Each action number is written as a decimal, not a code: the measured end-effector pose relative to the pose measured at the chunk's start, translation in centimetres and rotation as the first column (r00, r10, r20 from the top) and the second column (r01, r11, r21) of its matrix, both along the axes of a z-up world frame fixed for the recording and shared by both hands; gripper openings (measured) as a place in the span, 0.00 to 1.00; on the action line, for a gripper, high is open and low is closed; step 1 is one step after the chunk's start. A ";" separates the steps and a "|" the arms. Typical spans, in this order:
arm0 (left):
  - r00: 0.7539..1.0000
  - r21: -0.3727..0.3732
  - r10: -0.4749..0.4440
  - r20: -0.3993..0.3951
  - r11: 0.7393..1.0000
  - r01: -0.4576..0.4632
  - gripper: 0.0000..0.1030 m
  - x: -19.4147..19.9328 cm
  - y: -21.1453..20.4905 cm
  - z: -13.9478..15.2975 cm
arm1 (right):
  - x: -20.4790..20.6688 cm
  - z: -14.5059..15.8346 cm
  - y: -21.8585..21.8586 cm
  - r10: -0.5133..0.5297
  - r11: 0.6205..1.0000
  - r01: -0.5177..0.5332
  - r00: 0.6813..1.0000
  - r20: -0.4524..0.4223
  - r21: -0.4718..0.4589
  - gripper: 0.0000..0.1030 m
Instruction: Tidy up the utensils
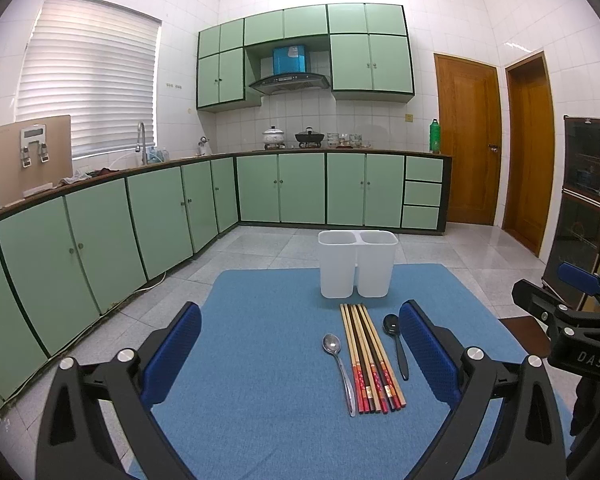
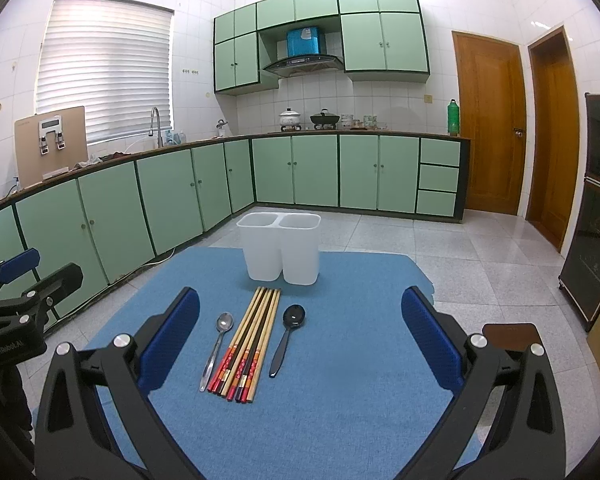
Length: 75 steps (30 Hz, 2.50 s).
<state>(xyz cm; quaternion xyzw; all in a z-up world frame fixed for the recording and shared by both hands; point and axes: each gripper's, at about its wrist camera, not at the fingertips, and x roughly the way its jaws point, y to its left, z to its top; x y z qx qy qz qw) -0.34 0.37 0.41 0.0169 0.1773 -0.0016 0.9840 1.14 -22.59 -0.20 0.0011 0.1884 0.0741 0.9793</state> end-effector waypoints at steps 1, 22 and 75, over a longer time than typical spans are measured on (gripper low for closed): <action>1.000 0.000 0.000 0.000 1.000 0.000 0.94 0.0 0.0 0.0 | 0.0 -0.1 0.0 -0.001 1.000 0.001 1.000 0.002 0.000 0.95; 1.000 0.001 0.000 0.000 1.000 0.000 0.94 -0.1 0.0 0.0 | 0.1 -0.1 0.6 -0.003 1.000 0.003 1.000 0.001 -0.003 0.95; 0.988 0.027 0.043 -0.150 0.999 -0.039 0.94 7.8 1.8 -3.9 | 8.1 -4.5 1.3 -0.020 1.000 0.016 0.987 -0.162 -0.021 0.95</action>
